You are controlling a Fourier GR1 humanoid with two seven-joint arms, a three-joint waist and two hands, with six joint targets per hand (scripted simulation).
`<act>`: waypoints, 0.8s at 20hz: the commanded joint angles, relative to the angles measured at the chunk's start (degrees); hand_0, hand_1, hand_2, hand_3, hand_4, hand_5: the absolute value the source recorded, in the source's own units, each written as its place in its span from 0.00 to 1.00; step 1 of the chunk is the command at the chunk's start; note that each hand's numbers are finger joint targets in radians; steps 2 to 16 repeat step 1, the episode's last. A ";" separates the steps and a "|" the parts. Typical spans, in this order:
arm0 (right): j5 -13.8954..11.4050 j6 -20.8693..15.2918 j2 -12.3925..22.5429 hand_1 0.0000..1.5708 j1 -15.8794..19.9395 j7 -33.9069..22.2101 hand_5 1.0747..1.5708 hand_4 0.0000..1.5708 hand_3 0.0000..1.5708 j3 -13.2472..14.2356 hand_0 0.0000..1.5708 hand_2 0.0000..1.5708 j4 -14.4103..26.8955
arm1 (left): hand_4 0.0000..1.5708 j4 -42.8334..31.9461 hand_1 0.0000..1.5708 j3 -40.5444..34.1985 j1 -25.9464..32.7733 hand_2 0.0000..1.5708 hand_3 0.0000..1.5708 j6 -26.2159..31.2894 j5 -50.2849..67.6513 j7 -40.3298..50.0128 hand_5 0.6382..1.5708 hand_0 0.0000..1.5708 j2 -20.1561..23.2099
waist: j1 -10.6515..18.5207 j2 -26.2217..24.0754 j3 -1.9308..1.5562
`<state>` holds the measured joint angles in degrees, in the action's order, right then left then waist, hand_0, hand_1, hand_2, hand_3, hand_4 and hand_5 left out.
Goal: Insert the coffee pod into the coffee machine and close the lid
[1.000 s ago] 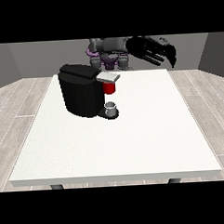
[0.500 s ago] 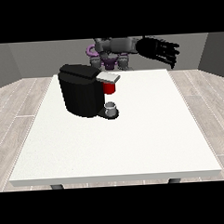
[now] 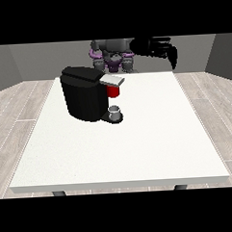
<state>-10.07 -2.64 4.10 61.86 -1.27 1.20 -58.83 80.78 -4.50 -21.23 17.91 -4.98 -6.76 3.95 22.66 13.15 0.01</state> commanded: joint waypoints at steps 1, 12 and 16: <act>2.28 -2.01 -3.89 0.00 -4.69 2.99 1.00 0.17 0.00 -4.84 0.00 0.00 -1.49 | 0.17 -2.16 0.00 0.51 3.95 0.00 0.00 -2.42 -1.86 -3.62 1.00 0.00 -1.51 | -3.22 -3.17 0.01; 2.28 -2.01 -3.89 0.00 -4.69 2.99 1.00 0.17 0.00 -4.84 0.00 0.00 -1.49 | 0.17 -2.16 0.00 0.51 3.95 0.00 0.00 -2.42 -1.86 -3.62 1.00 0.00 -1.51 | -3.22 -3.17 0.01; 2.28 -2.01 -3.89 0.00 -4.69 2.99 1.00 0.17 0.00 -4.84 0.00 0.00 -1.49 | 0.17 -2.16 0.00 0.51 3.95 0.00 0.00 -2.42 -1.86 -3.62 1.00 0.00 -1.51 | -3.22 -3.17 0.01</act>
